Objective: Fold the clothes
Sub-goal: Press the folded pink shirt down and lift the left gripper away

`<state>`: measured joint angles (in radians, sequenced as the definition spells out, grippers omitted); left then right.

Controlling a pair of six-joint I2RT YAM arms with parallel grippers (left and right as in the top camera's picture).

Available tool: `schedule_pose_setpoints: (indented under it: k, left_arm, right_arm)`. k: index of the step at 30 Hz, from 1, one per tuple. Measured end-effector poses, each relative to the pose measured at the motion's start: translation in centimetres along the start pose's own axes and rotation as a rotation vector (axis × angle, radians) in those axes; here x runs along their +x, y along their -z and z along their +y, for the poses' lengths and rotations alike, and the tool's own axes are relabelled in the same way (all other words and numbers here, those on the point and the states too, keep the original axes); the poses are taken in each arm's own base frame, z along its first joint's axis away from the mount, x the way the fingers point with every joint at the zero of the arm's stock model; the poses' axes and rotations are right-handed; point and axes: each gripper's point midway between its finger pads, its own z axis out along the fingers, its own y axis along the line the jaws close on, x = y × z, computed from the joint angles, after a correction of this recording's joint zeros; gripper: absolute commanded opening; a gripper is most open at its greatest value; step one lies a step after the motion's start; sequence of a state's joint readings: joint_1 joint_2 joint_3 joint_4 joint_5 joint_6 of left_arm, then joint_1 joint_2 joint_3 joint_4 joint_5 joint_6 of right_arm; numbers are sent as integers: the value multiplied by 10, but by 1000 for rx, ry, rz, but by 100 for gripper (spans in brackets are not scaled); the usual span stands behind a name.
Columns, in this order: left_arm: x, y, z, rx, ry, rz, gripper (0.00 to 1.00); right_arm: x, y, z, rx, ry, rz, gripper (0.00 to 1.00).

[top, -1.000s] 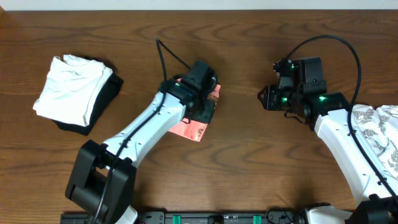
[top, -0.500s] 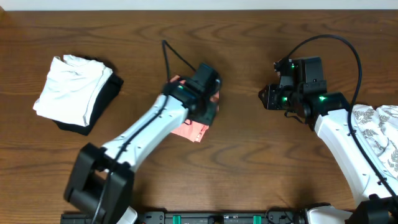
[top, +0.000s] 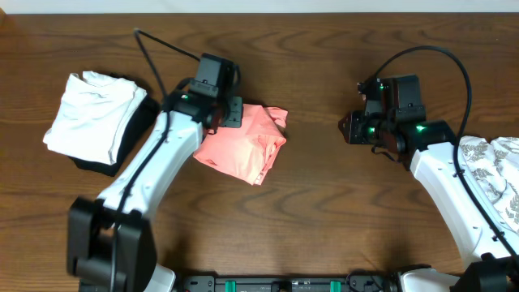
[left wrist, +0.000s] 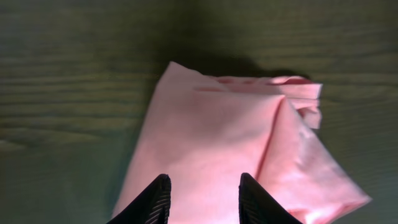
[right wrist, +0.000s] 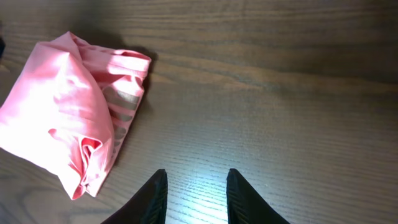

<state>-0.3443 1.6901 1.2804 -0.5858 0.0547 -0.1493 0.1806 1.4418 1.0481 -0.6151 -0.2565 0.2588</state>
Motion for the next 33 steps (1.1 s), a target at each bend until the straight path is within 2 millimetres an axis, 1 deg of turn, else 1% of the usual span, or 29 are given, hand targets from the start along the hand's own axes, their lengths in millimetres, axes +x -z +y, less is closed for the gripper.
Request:
schedule_pose_setpoints:
  k: [3,6,9,11,20,21,22,25,28,33]
  left_arm:
    - [11,-24,-1,3,1,58,36]
    - [25,-45,-6,38,6,126,36]
    - [35,-55,-14,77,6,168,36]
    - [38,-56,-23,104,-3,180,36]
    - [55,-51,-76,195,-103,208,38]
    - [58,-51,-82,202,-117,210,38]
    - [59,-50,-86,208,-128,211,41]
    - [61,-49,-100,228,-154,198,43]
    - [60,-48,-109,246,-172,185,53]
    - [58,-48,-113,256,-176,175,60]
  right_arm:
    - [1,0,0,1,-1,3,30]
    - [1,0,0,2,-1,4,30]
    - [1,0,0,2,-1,5,30]
    - [1,0,-1,3,-1,4,30]
    - [1,0,-1,4,-1,4,30]
    - [1,0,-1,4,-1,4,30]
    - [1,0,-1,4,-1,4,29]
    - [1,0,-1,4,-1,4,29]
    - [1,0,-1,4,-1,4,29]
    - [1,0,-1,4,-1,4,29]
